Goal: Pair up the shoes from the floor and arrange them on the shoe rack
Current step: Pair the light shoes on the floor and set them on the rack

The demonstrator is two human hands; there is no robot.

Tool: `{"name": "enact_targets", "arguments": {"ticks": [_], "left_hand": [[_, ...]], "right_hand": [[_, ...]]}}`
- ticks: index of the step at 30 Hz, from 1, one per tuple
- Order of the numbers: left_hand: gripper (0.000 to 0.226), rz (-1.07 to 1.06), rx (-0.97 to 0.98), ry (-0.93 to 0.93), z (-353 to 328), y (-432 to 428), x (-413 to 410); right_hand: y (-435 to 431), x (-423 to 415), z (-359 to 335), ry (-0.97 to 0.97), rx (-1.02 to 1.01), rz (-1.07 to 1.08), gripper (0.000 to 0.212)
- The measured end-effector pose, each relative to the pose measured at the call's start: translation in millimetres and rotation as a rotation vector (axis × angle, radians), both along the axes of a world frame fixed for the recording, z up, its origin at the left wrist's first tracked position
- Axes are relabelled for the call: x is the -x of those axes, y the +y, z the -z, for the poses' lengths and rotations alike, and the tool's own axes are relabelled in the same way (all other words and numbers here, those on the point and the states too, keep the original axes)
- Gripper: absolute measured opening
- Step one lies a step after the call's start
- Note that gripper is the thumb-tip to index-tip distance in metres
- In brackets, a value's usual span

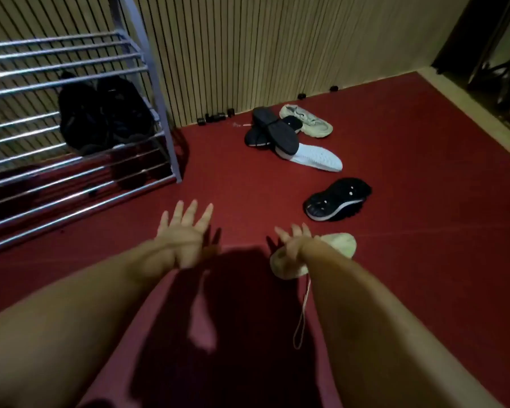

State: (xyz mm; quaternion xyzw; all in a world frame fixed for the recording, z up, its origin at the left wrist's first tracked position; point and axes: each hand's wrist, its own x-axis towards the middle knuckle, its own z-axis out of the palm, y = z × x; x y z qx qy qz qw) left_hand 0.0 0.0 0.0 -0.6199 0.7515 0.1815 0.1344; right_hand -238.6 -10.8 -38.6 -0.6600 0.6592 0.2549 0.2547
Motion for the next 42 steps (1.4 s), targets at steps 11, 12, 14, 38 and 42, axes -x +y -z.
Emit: {"name": "enact_targets", "arguments": {"ticks": [11, 12, 14, 38, 42], "left_hand": [[0.089, 0.043, -0.119, -0.103, 82, 14, 3], [0.088, 0.021, -0.126, -0.096, 85, 14, 1], [0.088, -0.021, -0.137, -0.072, 90, 16, -4], [0.086, -0.411, -0.296, -0.136, 112, 109, -76], [0.088, -0.463, -0.331, -0.086, 132, 124, -69]], "right_hand": [[-2, 29, 88, 0.165, 0.127, -0.247, 0.079], [-4, 31, 92, 0.145, 0.154, -0.268, 0.082], [-9, 34, 97, 0.095, 0.171, -0.285, 0.087], [47, -80, 135, -0.154, 0.324, -0.133, 0.095], [52, -113, 130, -0.305, 0.369, 0.039, 0.088]]}}
